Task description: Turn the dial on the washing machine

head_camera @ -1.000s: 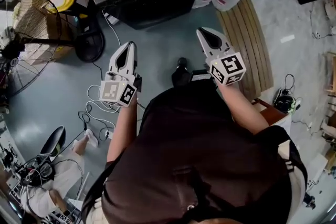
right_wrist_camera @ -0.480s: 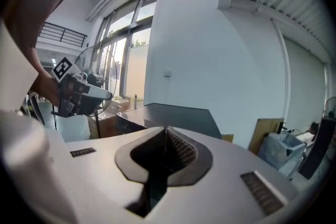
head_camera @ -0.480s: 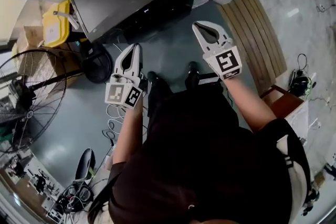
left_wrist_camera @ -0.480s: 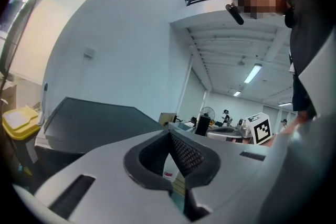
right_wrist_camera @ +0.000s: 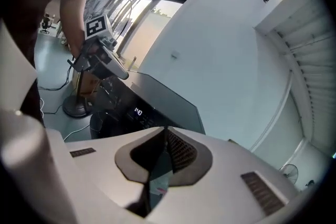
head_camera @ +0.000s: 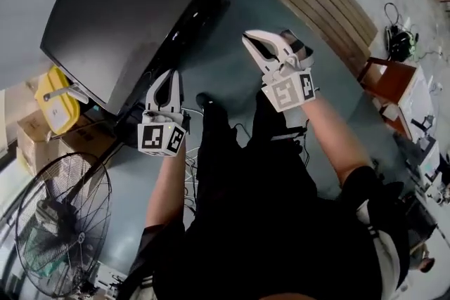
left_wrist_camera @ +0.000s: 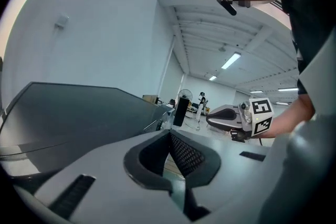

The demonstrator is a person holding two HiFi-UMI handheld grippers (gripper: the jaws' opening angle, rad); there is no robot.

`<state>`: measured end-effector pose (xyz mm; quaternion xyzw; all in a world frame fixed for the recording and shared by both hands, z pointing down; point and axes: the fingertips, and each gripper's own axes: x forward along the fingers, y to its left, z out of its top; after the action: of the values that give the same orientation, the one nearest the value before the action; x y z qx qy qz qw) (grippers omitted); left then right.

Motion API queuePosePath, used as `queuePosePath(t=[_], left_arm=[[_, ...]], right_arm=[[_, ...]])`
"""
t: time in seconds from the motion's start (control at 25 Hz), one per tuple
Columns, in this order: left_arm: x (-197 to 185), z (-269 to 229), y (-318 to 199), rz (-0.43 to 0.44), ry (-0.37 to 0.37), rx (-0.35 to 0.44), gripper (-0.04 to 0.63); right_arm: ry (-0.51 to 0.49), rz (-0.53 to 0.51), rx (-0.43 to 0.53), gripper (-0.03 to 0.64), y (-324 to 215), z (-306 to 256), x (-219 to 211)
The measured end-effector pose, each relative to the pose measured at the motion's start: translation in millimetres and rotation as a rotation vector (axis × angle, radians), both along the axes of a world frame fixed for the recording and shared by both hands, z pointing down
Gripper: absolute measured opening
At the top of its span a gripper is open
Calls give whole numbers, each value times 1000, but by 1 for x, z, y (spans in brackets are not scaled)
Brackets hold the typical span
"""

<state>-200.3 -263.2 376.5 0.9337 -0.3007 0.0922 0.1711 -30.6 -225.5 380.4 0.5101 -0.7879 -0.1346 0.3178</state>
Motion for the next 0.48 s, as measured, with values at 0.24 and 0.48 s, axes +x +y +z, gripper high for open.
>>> queuePosePath(t=[0.24,0.48], left_arm=[[35,25,1,42,-9,46,15],[69,69,-7,31,26,61,15]], right_arm=[[-10,-30,20,93,-38,45,15],[111,-140,80,166,-76,86,30]])
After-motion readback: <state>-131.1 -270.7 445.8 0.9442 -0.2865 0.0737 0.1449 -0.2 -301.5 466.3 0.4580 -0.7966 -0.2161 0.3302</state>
